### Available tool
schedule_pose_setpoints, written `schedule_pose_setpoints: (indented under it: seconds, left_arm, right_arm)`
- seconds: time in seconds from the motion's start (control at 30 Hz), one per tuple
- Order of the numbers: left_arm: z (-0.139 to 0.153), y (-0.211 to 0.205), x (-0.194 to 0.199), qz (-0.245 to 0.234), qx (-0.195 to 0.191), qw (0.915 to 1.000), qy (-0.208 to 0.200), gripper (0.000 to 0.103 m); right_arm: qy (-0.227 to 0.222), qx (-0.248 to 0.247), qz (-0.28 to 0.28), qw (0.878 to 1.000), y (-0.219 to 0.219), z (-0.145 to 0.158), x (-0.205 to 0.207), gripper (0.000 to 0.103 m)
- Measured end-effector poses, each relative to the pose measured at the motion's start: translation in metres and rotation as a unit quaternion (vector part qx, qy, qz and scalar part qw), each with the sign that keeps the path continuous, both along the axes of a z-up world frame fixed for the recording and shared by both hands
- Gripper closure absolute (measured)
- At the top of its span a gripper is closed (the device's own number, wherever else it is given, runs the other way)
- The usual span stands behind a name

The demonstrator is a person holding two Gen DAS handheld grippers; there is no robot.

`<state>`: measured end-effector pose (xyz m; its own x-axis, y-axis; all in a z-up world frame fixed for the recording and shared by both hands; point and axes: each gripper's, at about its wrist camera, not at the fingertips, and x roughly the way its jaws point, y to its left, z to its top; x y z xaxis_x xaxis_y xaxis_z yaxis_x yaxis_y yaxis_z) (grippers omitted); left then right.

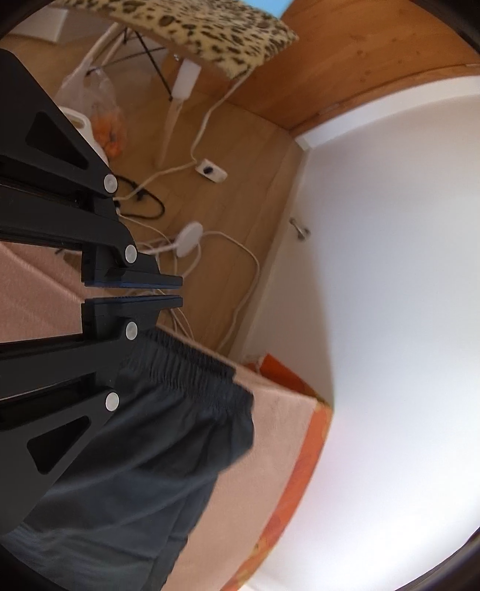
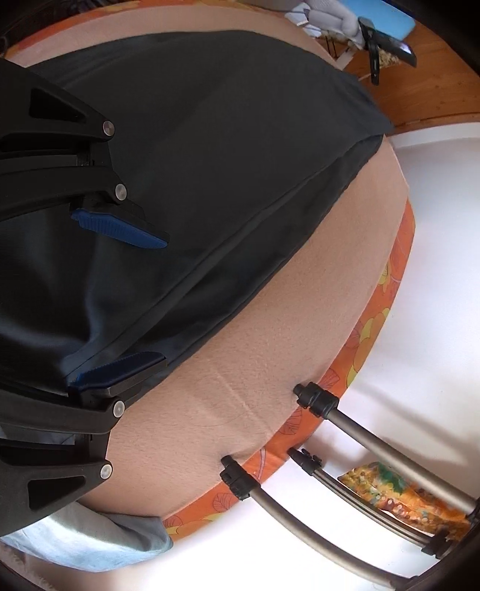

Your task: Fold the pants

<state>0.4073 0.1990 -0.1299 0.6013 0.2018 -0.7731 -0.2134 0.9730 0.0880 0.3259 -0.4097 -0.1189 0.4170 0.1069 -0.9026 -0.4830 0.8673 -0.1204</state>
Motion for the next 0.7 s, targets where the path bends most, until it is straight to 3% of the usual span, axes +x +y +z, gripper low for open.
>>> schedule_pose_setpoints:
  seconds: [0.03, 0.1, 0.13, 0.23, 0.3, 0.43, 0.57, 0.7]
  left_arm:
    - [0.002, -0.005, -0.002, -0.007, 0.003, 1.0, -0.006, 0.089]
    - [0.005, -0.018, -0.005, -0.026, 0.004, 0.9996, -0.013, 0.057]
    - [0.004, -0.023, -0.005, -0.03, 0.006, 0.9994, -0.015, 0.053]
    - [-0.002, -0.026, -0.001, -0.034, 0.009, 0.9994, -0.007, 0.052]
    - [-0.007, -0.02, 0.001, -0.025, -0.004, 0.9997, -0.001, 0.052]
    - [-0.014, 0.0, 0.003, -0.001, -0.021, 0.9998, -0.004, 0.052]
    - [-0.016, 0.017, 0.001, 0.02, -0.066, 0.9976, -0.011, 0.052]
    - [-0.022, 0.008, 0.004, -0.001, -0.068, 0.9977, 0.001, 0.052]
  right_arm:
    - [-0.001, 0.0, 0.002, 1.0, 0.0, -0.001, 0.001, 0.044]
    - [0.005, 0.015, 0.004, 1.0, 0.003, -0.004, 0.007, 0.044]
    - [0.008, 0.02, 0.006, 1.0, 0.005, -0.005, 0.008, 0.045]
    - [0.023, 0.018, 0.024, 0.999, 0.019, -0.013, 0.011, 0.084]
    - [0.022, 0.011, 0.034, 0.999, 0.03, -0.014, 0.008, 0.1]
    - [-0.034, -0.005, 0.021, 0.999, 0.039, 0.008, 0.002, 0.103]
    - [-0.108, -0.029, -0.04, 0.993, 0.025, 0.037, 0.016, 0.103]
    - [-0.083, -0.026, -0.058, 0.995, 0.015, 0.027, 0.033, 0.103]
